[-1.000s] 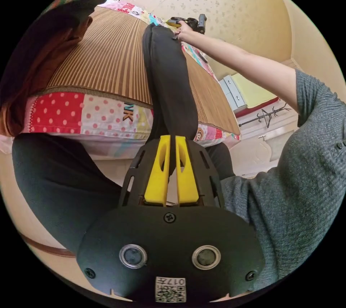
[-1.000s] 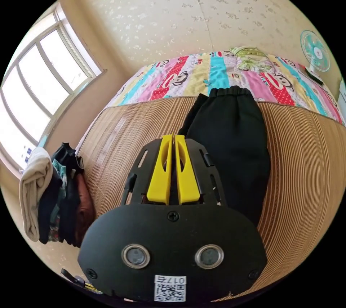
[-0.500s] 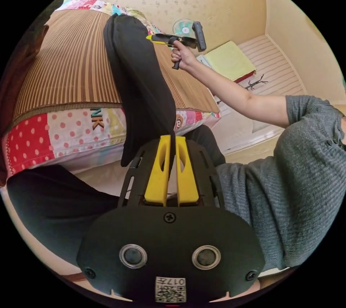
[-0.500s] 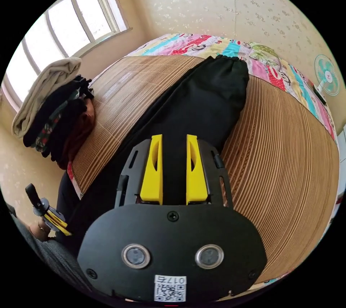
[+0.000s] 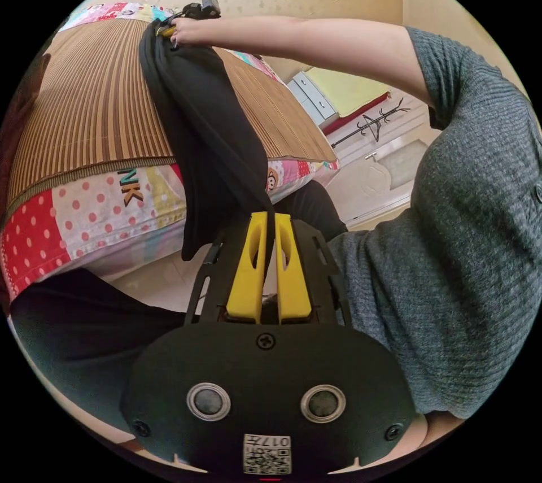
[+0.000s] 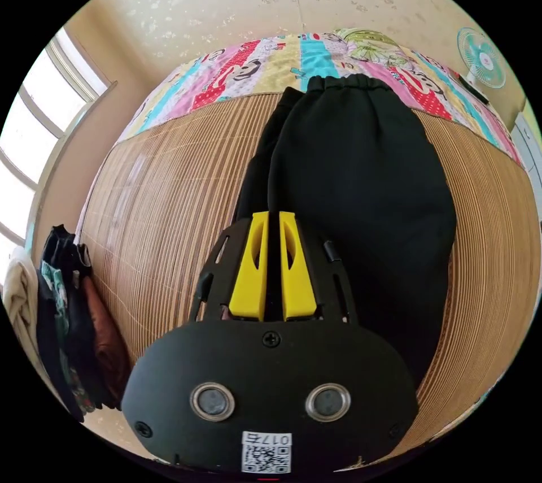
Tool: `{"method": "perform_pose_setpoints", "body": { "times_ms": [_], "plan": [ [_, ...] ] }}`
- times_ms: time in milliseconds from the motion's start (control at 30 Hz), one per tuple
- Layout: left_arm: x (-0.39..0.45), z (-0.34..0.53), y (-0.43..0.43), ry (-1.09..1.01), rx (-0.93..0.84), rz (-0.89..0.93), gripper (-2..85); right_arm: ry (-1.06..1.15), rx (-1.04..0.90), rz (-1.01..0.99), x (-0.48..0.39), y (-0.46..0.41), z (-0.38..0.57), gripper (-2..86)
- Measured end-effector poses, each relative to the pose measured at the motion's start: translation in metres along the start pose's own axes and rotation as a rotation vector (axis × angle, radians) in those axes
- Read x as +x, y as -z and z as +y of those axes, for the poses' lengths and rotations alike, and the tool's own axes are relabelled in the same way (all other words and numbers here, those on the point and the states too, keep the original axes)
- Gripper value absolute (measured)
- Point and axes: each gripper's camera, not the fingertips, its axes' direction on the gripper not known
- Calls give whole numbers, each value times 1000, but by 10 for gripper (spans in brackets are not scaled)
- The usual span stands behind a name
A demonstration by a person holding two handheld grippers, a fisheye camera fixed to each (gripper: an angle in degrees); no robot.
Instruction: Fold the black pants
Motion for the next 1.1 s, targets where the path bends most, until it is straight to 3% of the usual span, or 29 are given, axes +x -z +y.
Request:
{"method": "perform_pose_setpoints", "body": {
  "times_ms": [133,200,333,567,700,800,967,1100],
  "plan": [
    [11,2,2,-96,-22,51,5,112,201,-148,-16,64,19,35],
    [12,3,-3,-85,-55,21,8,160,162,-190,-23,64,19,35],
    [4,3,-9,28,-93,-128,13,108,-110,-35,-7,28,16,45],
    [-11,8,-19,191,-130,-221,47,306,-37,-236,58,147,148,65],
    [-25,2,2,273,55,-163,84,211,-161,-385,135,215,274,64],
    [-37,-20,5,267,106,-203,89,112,-195,-379,171,240,344,66],
    [-51,-77,-26,300,26,-438,97,43,-269,-432,180,232,403,78],
    [-57,-107,-60,328,-74,-491,69,42,-283,-333,161,217,409,85]
  ]
}}
